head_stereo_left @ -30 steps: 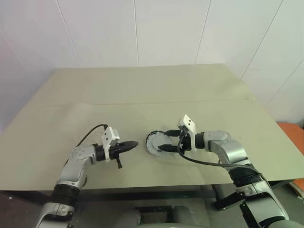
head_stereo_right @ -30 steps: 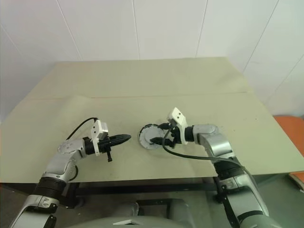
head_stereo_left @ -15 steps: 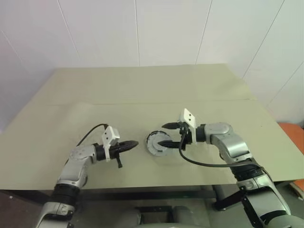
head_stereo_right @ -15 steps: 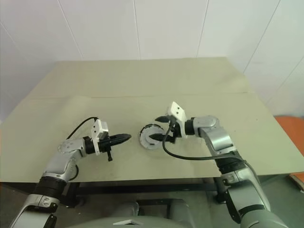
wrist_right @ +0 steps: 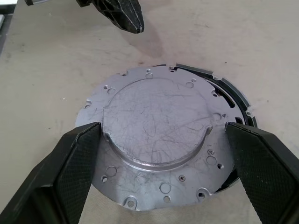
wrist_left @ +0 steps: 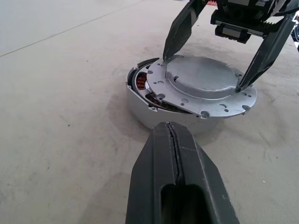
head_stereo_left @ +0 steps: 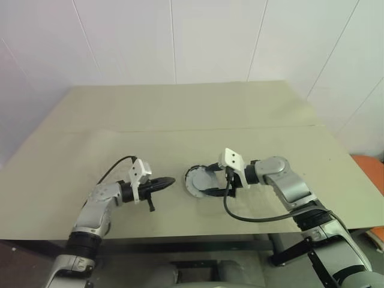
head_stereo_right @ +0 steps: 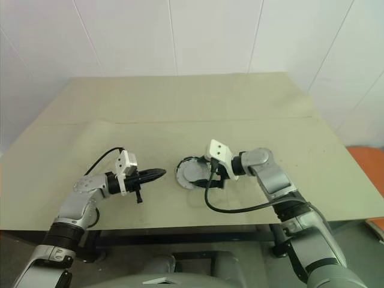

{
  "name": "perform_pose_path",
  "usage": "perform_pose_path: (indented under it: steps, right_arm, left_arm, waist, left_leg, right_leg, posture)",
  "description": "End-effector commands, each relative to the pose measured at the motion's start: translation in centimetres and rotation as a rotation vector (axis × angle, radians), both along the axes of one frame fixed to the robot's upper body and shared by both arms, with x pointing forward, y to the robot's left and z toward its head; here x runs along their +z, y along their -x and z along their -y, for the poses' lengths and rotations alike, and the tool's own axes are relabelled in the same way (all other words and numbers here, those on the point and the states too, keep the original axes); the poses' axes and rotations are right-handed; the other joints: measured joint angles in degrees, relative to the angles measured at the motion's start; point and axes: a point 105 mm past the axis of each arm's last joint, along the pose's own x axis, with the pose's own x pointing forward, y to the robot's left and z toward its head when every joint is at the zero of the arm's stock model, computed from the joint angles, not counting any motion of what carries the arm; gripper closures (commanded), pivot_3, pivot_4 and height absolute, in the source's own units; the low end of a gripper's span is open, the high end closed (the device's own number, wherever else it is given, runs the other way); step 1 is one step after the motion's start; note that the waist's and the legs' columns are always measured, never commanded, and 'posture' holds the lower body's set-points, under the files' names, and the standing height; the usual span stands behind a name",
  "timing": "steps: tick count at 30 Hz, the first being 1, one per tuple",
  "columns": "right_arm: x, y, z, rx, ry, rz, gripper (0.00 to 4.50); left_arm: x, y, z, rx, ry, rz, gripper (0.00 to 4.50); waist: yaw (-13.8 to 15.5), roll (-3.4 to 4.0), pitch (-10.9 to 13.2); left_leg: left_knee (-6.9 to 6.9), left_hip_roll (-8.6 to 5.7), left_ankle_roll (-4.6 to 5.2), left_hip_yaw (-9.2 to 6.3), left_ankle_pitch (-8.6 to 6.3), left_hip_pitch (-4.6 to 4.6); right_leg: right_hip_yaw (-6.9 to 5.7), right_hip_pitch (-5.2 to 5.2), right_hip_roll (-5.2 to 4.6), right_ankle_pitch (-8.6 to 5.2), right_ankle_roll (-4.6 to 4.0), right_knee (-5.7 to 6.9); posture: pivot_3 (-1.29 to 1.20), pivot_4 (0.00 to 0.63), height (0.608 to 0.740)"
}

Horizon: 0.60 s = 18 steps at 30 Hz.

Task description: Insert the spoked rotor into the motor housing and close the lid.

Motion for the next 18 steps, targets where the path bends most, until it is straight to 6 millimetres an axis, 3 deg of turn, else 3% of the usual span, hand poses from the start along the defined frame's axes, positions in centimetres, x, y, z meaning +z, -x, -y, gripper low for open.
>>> perform_pose_path:
  steps: [1, 11, 16, 18]
  right_arm:
    - [-0.1, -0.7, -0.1, -0.016, 0.036, 0.032, 0.06]
    - [-0.3, -0.7, -0.9, -0.008, 0.011, 0.006, 0.06]
    - [0.0, -0.7, -1.4, -0.011, -0.033, -0.015, 1.25]
    - [0.1, -0.6, -1.5, -0.011, -0.042, -0.019, 1.31]
  left_arm:
    - [1.0, -0.3, -0.1, 0.003, 0.004, 0.039, 4.50]
    - [1.0, -0.3, -0.6, 0.016, -0.001, 0.038, 4.50]
    - [1.0, -0.3, -0.6, 0.020, -0.001, 0.039, 4.50]
    - [0.9, -0.3, -0.6, 0.021, -0.001, 0.038, 4.50]
  waist:
    - [-0.02, -0.01, -0.01]
    - [-0.08, -0.02, -0.02]
    - [-0.16, -0.02, -0.02]
    - [-0.15, -0.02, -0.03]
  left_leg:
    - [0.00, 0.00, 0.00, 0.00, 0.00, 0.01]
    - [0.02, 0.02, -0.01, -0.01, 0.01, 0.11]
    - [0.02, 0.02, -0.02, -0.01, 0.01, 0.11]
    - [0.02, 0.02, -0.02, -0.02, 0.02, 0.13]
  right_leg:
    - [0.00, 0.01, 0.00, 0.00, 0.00, 0.01]
    - [0.00, 0.07, 0.05, 0.00, 0.00, 0.06]
    - [0.01, 0.06, 0.05, 0.01, -0.02, 0.07]
    - [0.01, 0.06, 0.06, 0.02, -0.03, 0.09]
  posture:
    - [0.00, 0.000, 0.740]
    - [0.00, 0.000, 0.740]
    - [0.00, 0.000, 0.740]
    - [0.00, 0.000, 0.740]
